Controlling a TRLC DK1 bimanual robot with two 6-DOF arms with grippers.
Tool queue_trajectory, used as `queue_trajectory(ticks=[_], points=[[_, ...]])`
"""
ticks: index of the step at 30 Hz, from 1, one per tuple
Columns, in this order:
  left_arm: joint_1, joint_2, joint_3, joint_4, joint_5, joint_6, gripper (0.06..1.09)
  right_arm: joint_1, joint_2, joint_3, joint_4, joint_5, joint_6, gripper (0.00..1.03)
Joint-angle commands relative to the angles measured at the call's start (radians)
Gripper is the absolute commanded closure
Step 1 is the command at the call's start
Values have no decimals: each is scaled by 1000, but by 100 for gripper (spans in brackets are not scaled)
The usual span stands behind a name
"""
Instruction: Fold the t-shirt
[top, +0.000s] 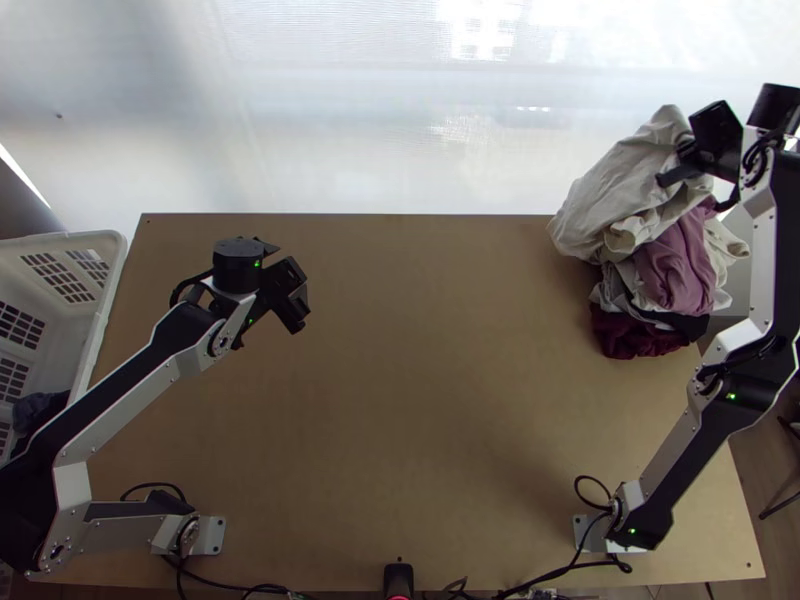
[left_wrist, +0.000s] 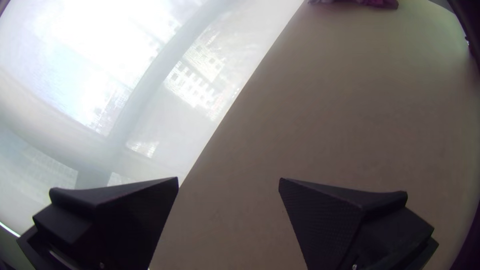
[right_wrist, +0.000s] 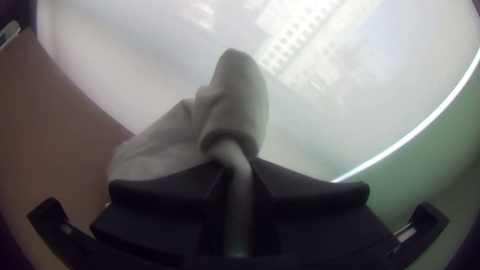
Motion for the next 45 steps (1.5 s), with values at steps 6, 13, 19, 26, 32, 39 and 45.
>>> queue_trajectory(ticks=[6,13,19,26,32,39,45], points=[[-4,-5,-13,-4,-3,-5,11,-272,-26,-53,-134,58,218,100],[-10,4,-13,-1,-3,-3,11,-373,-293,-406,-209,56,236,100],[-18,26,-10,10,-3,-2,11,-362,-522,-779,-235,26,204,100],[-29,32,-14,13,-3,-2,11,-295,-672,-1187,-148,9,233,100],[-26,23,-22,10,-4,9,11,-342,-606,-1316,96,9,230,100],[-27,15,-27,4,-6,6,11,-352,-529,-1323,222,10,221,91],[-27,10,-36,5,-10,6,11,-362,-494,-1288,274,9,241,46]])
